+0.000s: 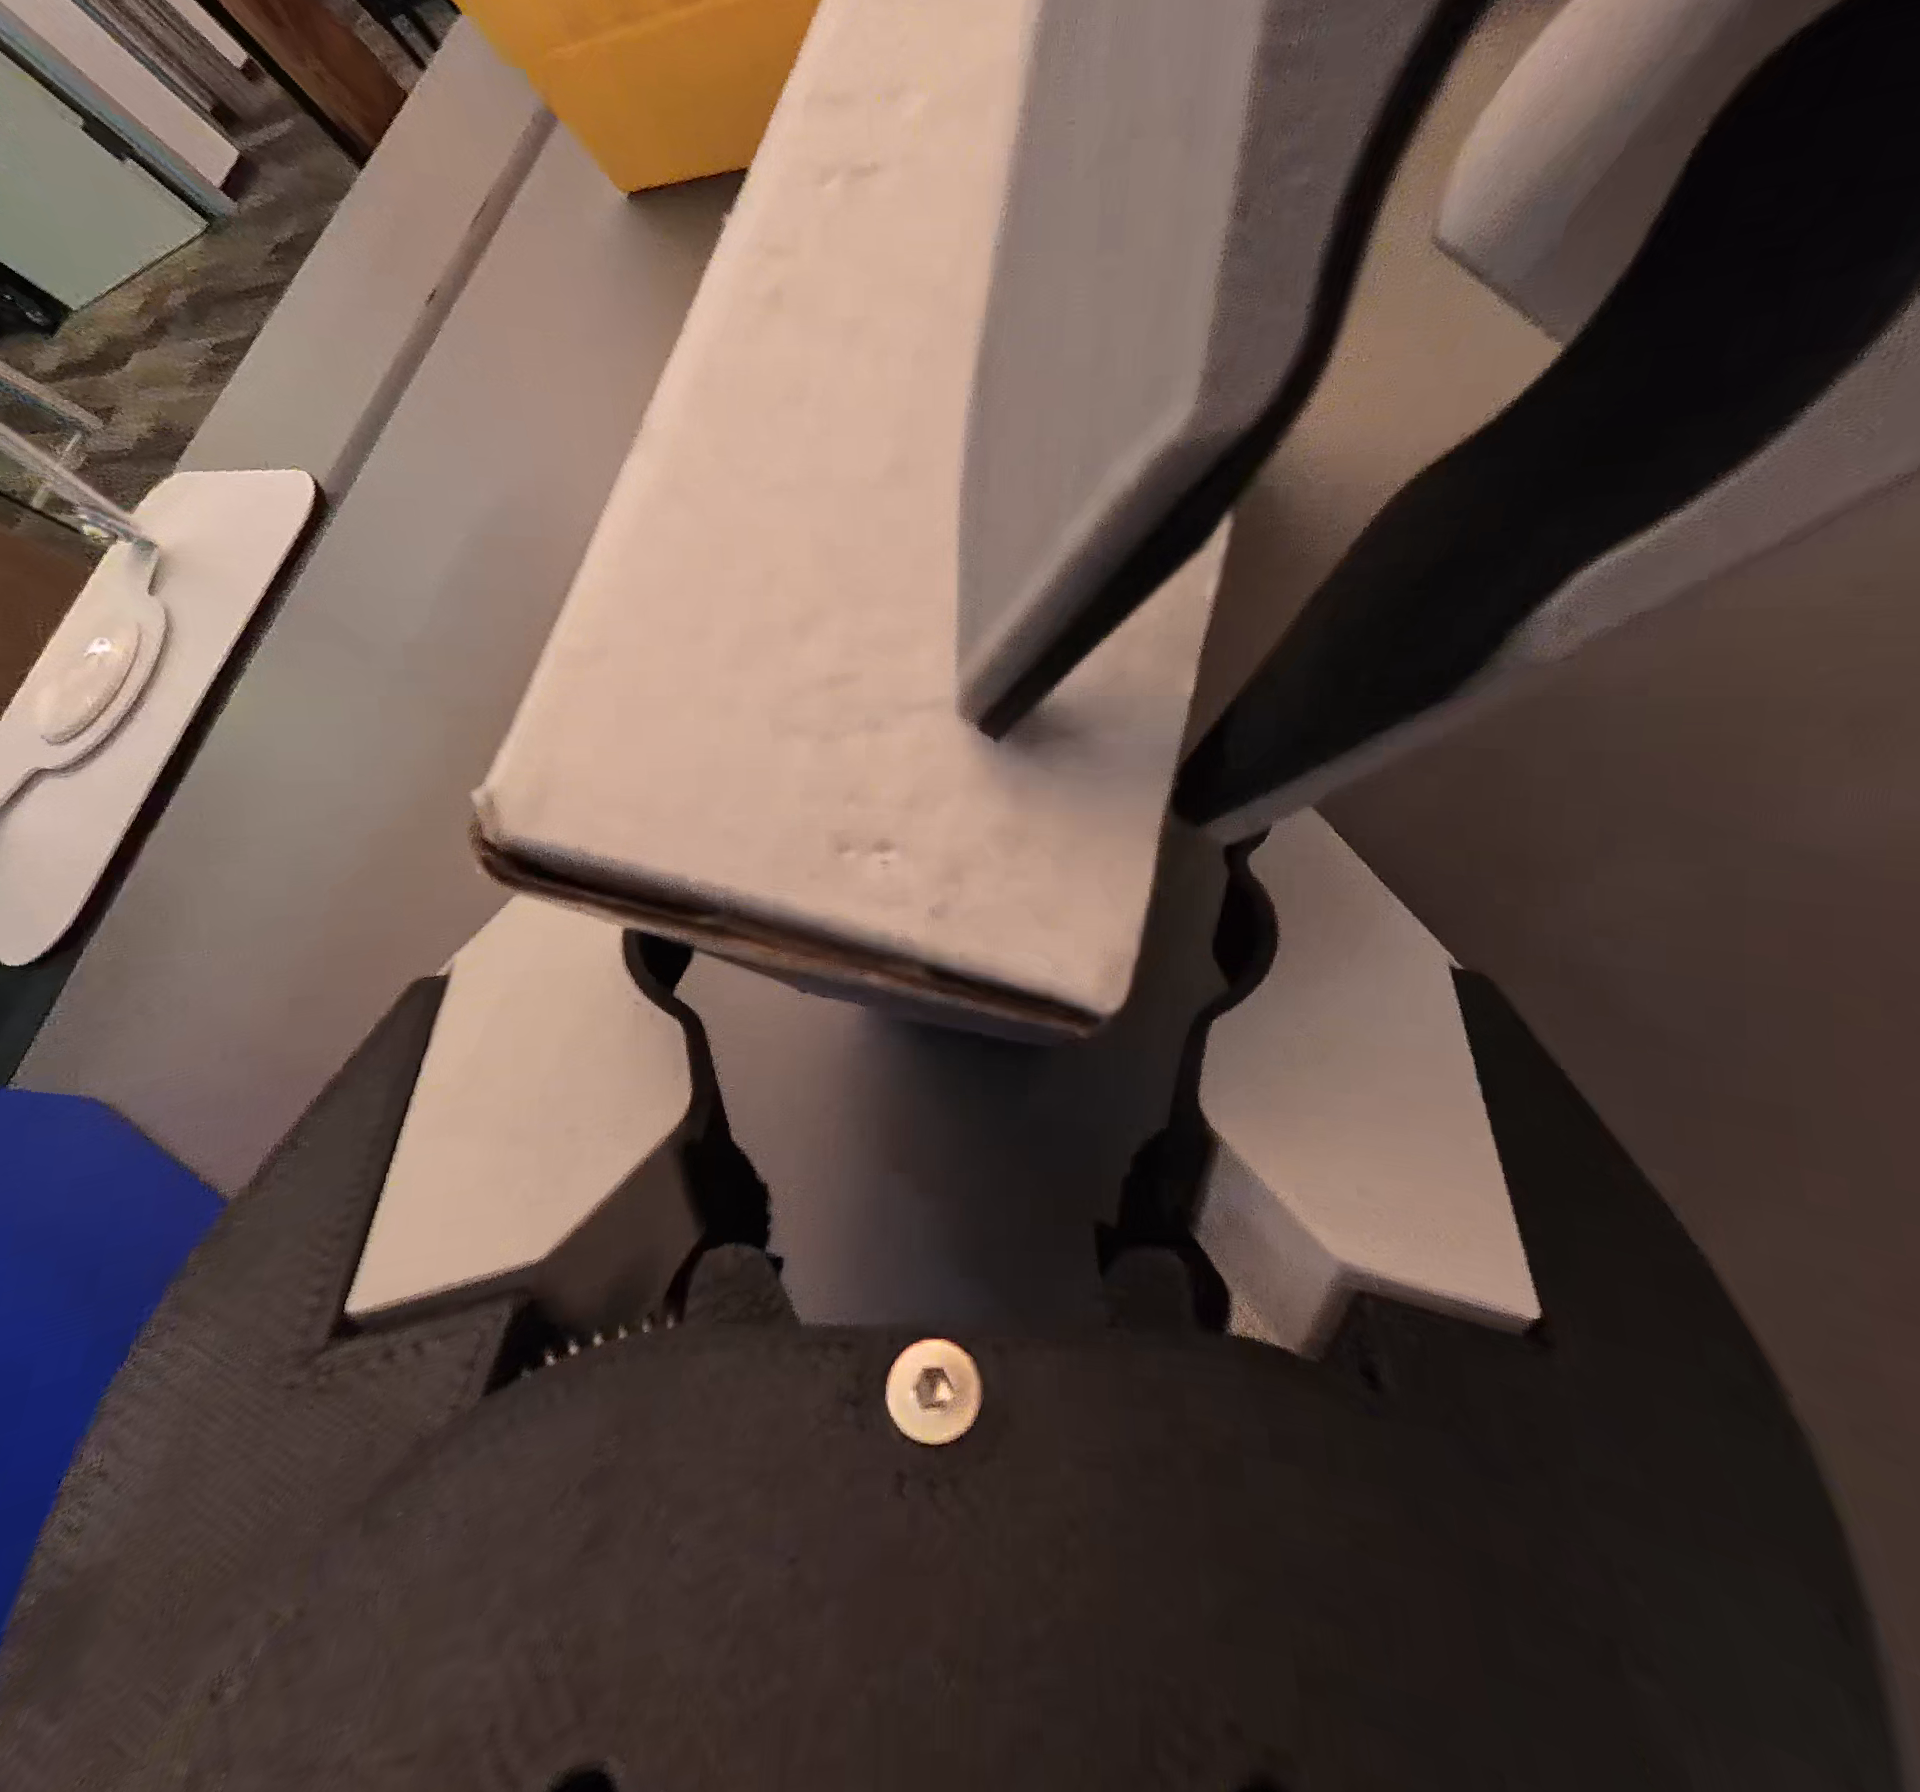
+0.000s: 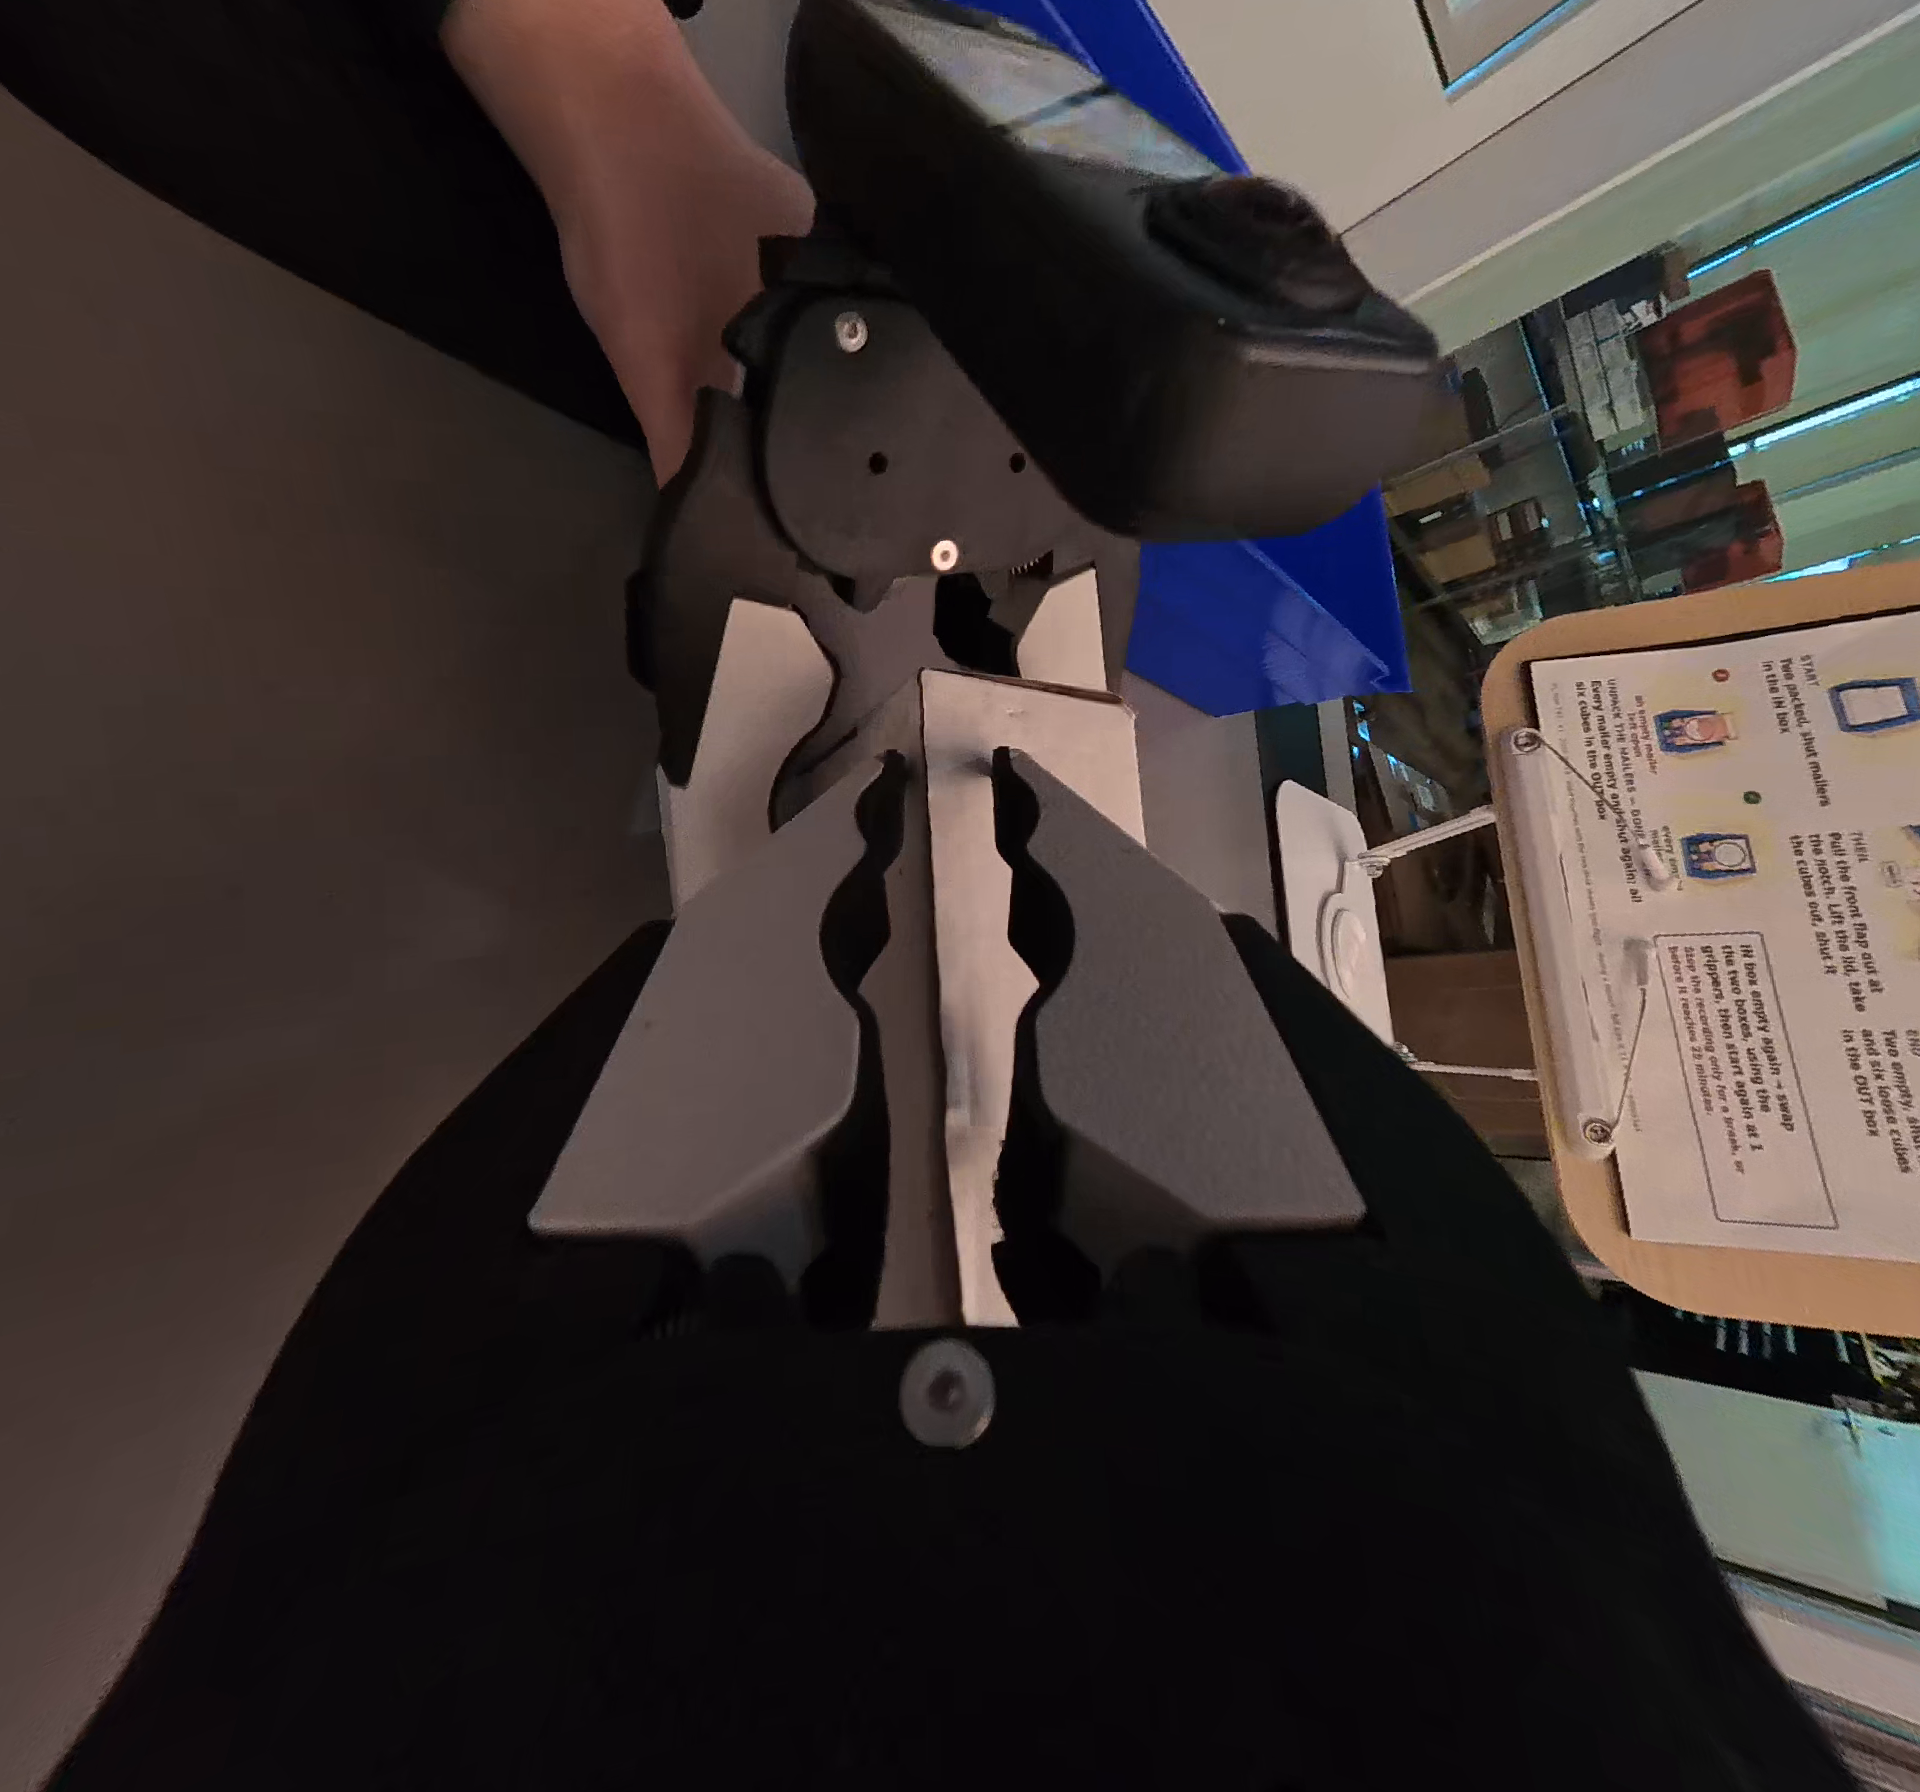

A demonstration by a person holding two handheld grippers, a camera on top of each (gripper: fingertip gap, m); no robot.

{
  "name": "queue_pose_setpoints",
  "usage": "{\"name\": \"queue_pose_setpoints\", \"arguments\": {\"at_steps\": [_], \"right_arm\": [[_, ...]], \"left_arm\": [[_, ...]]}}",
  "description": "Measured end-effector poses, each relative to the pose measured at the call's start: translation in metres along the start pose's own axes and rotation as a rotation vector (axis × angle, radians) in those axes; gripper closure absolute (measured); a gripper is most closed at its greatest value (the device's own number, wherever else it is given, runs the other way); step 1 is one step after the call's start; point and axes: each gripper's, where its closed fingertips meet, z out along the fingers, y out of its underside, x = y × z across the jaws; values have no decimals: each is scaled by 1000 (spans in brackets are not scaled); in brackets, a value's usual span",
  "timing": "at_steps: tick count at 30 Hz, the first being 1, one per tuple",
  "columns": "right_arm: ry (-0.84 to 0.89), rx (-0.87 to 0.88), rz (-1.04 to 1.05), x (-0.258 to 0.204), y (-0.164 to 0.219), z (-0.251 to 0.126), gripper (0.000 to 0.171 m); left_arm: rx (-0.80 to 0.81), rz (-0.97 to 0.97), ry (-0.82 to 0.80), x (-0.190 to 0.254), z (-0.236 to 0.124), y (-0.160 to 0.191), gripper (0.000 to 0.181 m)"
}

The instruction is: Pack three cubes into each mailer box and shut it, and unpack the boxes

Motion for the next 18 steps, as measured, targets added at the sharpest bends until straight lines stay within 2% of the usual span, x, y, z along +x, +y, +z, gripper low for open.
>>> {"name": "queue_pose_setpoints", "arguments": {"at_steps": [1,2,5,9,11,18], "right_arm": [[-9,7,5,-1,-1,0,156],[-20,11,12,-2,-1,-1,156],[-13,15,0,0,-2,-3,161],[-21,13,-2,-1,-3,-4,162],[-11,27,-19,0,-6,-5,170],[39,4,-107,1,-4,-4,168]], "left_arm": [[4,-6,4,0,0,-2,81],[19,-26,2,-3,-1,-4,96],[18,-76,65,0,-1,-4,98],[9,-53,48,0,-1,-3,99],[0,-54,40,-1,-1,-2,99],[-16,-63,47,-1,-2,1,101]]}}
